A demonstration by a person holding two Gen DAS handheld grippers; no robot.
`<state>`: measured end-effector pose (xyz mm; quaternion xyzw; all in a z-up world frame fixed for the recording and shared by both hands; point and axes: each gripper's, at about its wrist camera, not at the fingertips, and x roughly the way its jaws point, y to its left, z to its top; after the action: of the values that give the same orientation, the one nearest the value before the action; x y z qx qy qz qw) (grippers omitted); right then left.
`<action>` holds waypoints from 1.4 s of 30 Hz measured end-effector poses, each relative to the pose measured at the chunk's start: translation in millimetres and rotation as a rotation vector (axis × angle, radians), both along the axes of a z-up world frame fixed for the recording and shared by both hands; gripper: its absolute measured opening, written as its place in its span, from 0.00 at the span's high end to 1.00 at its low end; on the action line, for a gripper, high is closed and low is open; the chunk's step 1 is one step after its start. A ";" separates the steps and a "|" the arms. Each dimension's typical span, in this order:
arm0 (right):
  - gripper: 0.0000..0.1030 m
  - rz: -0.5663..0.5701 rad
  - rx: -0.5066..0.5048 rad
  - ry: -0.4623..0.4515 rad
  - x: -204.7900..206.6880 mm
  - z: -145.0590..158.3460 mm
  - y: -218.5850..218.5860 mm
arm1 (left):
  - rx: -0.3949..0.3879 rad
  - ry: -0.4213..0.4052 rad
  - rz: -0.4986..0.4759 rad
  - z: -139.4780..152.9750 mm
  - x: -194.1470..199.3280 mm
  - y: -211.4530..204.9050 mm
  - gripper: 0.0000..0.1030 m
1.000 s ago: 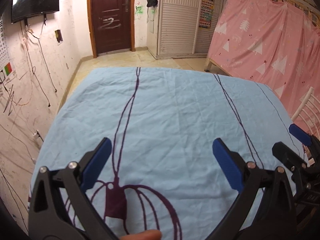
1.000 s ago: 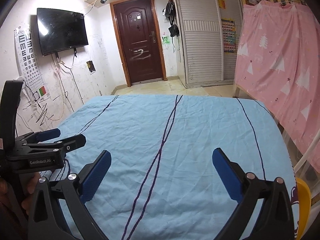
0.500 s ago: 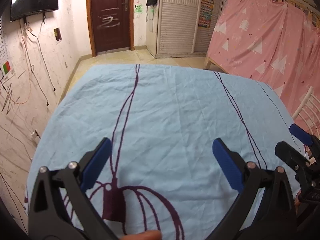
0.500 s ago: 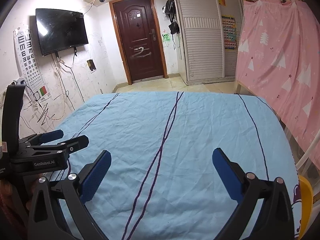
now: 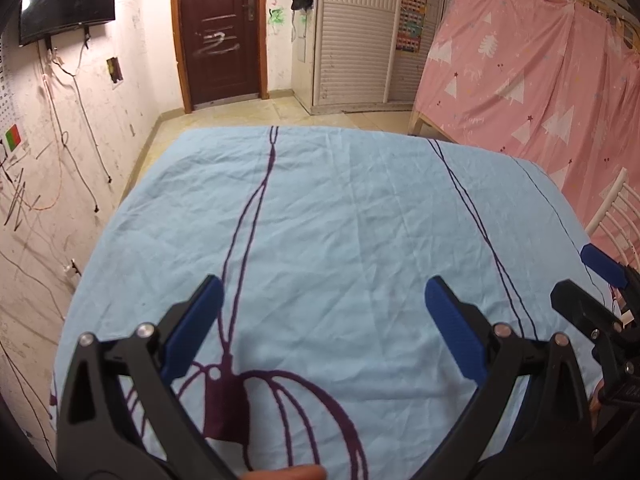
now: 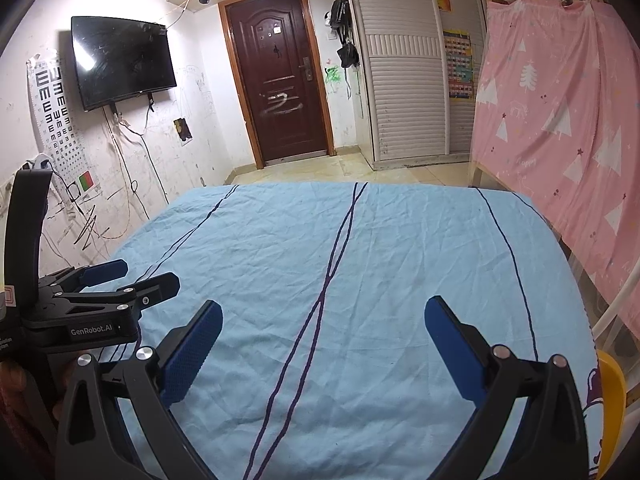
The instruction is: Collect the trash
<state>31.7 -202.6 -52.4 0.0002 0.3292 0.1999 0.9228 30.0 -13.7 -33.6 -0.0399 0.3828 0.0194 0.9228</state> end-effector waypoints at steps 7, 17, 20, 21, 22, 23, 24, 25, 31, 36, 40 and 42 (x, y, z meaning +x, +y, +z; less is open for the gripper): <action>0.09 0.001 -0.001 0.002 -0.2 1.1 0.8 | 0.011 0.002 -0.002 -1.6 0.5 0.6 0.06; 0.09 -0.002 -0.002 0.002 0.4 2.2 2.2 | 0.007 0.003 -0.001 -1.0 0.7 0.9 0.06; 0.09 -0.002 -0.002 0.001 0.3 2.2 2.4 | 0.011 0.002 -0.002 -0.6 0.7 0.1 0.06; 0.09 -0.002 -0.002 0.001 0.3 2.3 2.3 | 0.010 0.002 -0.003 -0.7 0.5 0.3 0.06; 0.09 -0.002 -0.002 0.001 0.3 2.2 2.4 | 0.011 0.001 -0.002 -0.3 0.6 0.1 0.06; 0.09 -0.002 -0.002 0.001 0.1 2.3 2.4 | 0.011 0.001 -0.002 -0.2 0.8 0.2 0.06; 0.09 -0.001 -0.003 0.001 0.4 2.4 2.5 | 0.010 0.003 -0.002 -0.5 0.9 0.4 0.06; 0.09 -0.002 -0.003 0.001 0.1 2.1 2.7 | 0.010 0.004 -0.002 -0.6 0.6 0.6 0.06; 0.09 0.000 -0.002 0.001 0.7 1.9 3.1 | 0.015 0.001 -0.004 -1.3 1.0 -0.1 0.06; 0.08 -0.001 -0.002 0.000 0.9 1.7 3.1 | 0.018 -0.004 -0.009 -1.6 0.1 0.0 0.06; 0.09 -0.001 -0.002 -0.001 1.2 1.6 2.7 | 0.022 -0.006 -0.010 -0.8 -0.8 -0.6 0.06; 0.09 -0.001 -0.002 0.000 0.9 1.5 2.8 | 0.027 -0.001 -0.011 -0.8 -0.9 -0.1 0.06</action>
<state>32.6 -199.8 -50.9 -0.0003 0.3294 0.1990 0.9230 29.1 -13.7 -34.4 -0.0252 0.3824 0.0198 0.9234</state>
